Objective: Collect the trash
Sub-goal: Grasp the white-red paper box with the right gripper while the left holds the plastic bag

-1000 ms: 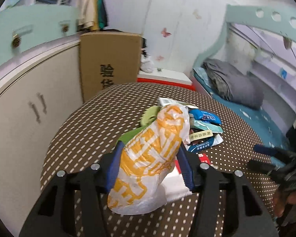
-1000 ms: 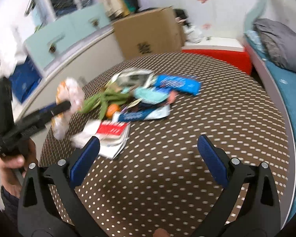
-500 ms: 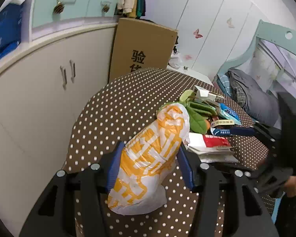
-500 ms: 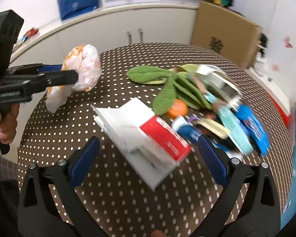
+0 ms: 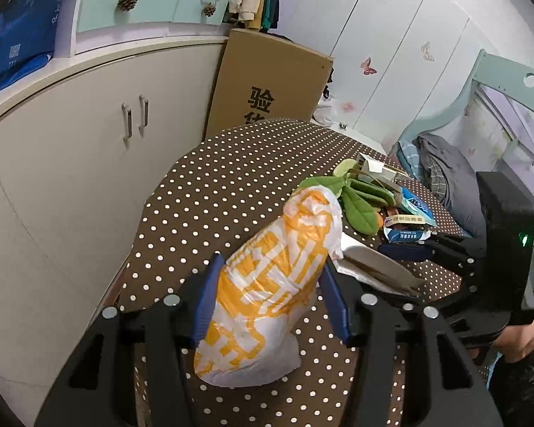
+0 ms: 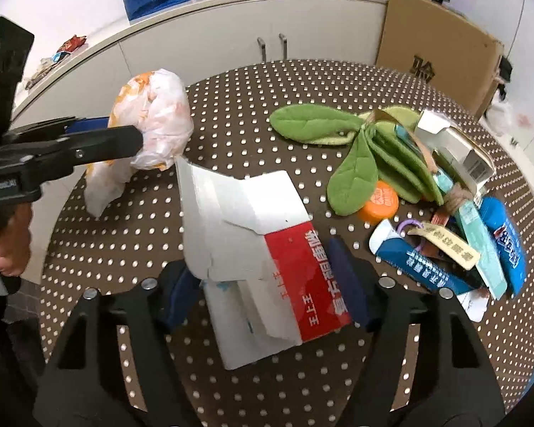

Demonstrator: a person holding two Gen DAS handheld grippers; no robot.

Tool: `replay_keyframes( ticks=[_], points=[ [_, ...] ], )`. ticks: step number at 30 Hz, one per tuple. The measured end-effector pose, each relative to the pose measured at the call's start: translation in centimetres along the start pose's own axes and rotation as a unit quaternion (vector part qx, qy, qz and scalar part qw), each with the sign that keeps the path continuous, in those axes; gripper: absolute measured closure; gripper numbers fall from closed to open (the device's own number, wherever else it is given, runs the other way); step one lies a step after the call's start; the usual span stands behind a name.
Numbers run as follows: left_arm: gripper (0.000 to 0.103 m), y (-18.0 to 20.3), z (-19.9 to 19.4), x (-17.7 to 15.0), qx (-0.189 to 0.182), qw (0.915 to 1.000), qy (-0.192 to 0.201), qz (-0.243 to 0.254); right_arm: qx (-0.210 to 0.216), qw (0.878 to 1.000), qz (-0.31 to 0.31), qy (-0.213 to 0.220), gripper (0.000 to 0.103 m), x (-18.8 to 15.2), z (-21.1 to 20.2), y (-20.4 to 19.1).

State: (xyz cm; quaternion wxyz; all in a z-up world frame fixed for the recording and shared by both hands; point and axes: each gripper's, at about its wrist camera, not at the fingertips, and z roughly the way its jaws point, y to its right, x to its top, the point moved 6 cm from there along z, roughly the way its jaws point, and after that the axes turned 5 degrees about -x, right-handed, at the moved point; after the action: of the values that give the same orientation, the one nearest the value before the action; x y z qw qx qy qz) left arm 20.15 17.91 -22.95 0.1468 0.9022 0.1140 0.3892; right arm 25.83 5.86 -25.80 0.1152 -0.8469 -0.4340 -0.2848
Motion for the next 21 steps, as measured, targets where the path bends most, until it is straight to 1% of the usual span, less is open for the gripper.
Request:
replay_keyframes(
  ticks=[3,5,6,7,9,12,17,21],
  points=[
    [0.05,0.2,-0.2,0.0,-0.002,1.0,0.0,0.002,-0.01,1.0,0.017,0.005,0.043,-0.7,-0.6,-0.2],
    [0.05,0.5,-0.3,0.0,-0.004,1.0,0.001,0.006,-0.017,0.999,0.034,0.01,0.053,-1.6,-1.4,0.0],
    [0.05,0.8,-0.4,0.0,-0.005,1.0,0.002,0.006,-0.014,0.999,0.051,0.013,0.073,-2.1,-1.8,0.4],
    [0.05,1.0,-0.3,0.1,-0.006,1.0,0.002,0.007,-0.01,0.998,0.065,0.015,0.08,-2.3,-2.2,0.7],
    [0.05,1.6,-0.2,0.1,-0.01,0.9999,0.001,0.01,-0.025,0.996,0.079,0.018,0.082,-3.2,-2.9,1.3],
    [0.05,2.7,0.0,0.1,-0.015,0.9997,0.0,0.018,-0.014,0.994,0.103,0.029,0.083,-4.0,-3.8,2.0],
    [0.05,5.1,-0.1,0.2,-0.032,0.9989,-0.002,0.034,-0.004,0.986,0.154,0.069,0.084,-5.3,-6.6,3.7],
    [0.05,7.4,-0.3,0.5,-0.045,0.9977,0.002,0.051,-0.011,0.978,0.18,0.101,0.084,-6.2,-9.5,5.2]
  ],
)
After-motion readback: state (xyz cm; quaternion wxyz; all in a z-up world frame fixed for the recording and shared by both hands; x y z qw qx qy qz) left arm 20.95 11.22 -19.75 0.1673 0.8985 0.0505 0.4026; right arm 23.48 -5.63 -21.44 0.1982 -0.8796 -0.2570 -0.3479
